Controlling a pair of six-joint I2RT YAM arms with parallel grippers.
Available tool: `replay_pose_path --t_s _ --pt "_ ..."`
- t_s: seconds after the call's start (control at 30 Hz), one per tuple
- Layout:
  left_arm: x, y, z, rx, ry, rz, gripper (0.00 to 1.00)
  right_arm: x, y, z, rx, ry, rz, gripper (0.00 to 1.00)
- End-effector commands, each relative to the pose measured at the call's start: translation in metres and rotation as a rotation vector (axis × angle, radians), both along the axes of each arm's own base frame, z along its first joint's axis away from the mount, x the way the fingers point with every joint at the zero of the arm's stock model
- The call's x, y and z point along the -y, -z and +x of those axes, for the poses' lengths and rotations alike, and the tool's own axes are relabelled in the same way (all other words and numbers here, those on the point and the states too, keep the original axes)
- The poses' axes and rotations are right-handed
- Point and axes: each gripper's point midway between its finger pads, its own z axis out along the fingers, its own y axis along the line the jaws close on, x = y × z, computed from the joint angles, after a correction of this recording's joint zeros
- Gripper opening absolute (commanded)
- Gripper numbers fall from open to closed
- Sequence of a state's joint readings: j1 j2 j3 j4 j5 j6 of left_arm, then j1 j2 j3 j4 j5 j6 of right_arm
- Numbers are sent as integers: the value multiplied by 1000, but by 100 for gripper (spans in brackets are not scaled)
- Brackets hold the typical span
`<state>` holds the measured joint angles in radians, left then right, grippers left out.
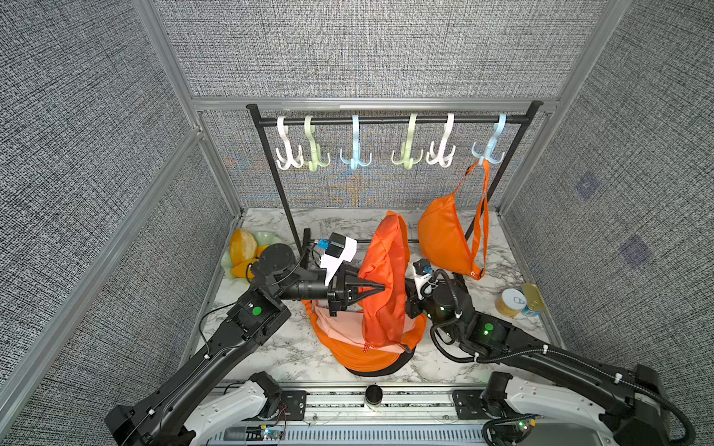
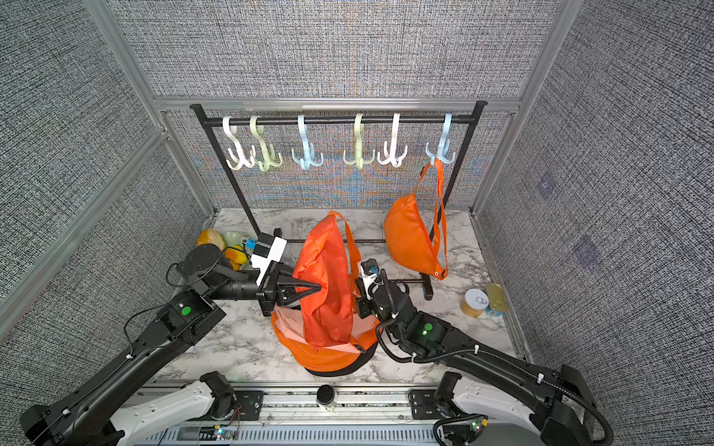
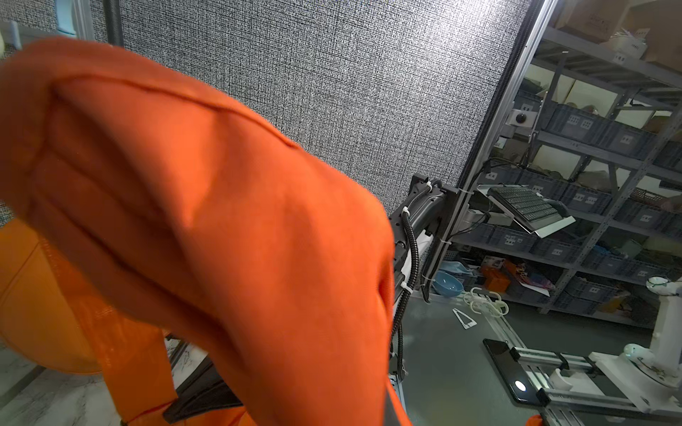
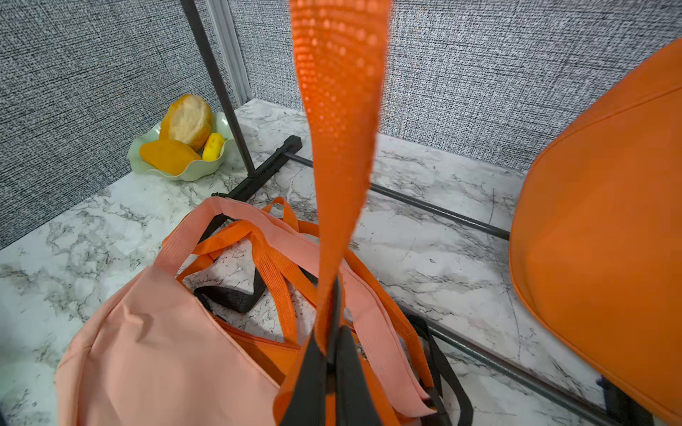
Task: Hang the bag on a hook
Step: Hang the bag on the hook.
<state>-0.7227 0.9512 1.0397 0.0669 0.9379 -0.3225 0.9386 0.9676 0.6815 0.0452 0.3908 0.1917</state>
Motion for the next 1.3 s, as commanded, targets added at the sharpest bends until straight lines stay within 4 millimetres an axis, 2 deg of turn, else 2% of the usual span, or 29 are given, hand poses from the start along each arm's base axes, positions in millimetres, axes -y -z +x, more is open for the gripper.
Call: replay_pose_path --t_s 0.0,0.17,0.3,0.4,0.53,0.63,0.97,1.13,1.27 --pt "-2 -10 -1 40 -5 -36 0 11 -3 3 7 42 8 0" --pt "-2 -7 0 32 -11 -38 0 20 -12 2 28 48 8 0" --pt "-2 0 3 28 -29 -35 0 41 -29 3 57 89 -22 0" --pt "-4 1 7 25 -62 -44 0 64 -51 5 90 136 -18 0" --pt "-1 3 14 24 -80 -57 0 94 -91 12 139 197 1 0" --pt "7 6 23 6 -81 -59 0 107 -123 25 157 220 3 0" --pt "27 1 47 4 -87 -95 0 134 -198 80 168 257 9 0" --pt "38 3 58 -6 -86 -96 0 130 -222 105 166 229 13 0" --pt "46 10 67 -34 -84 -90 0 128 -228 122 136 213 2 0"
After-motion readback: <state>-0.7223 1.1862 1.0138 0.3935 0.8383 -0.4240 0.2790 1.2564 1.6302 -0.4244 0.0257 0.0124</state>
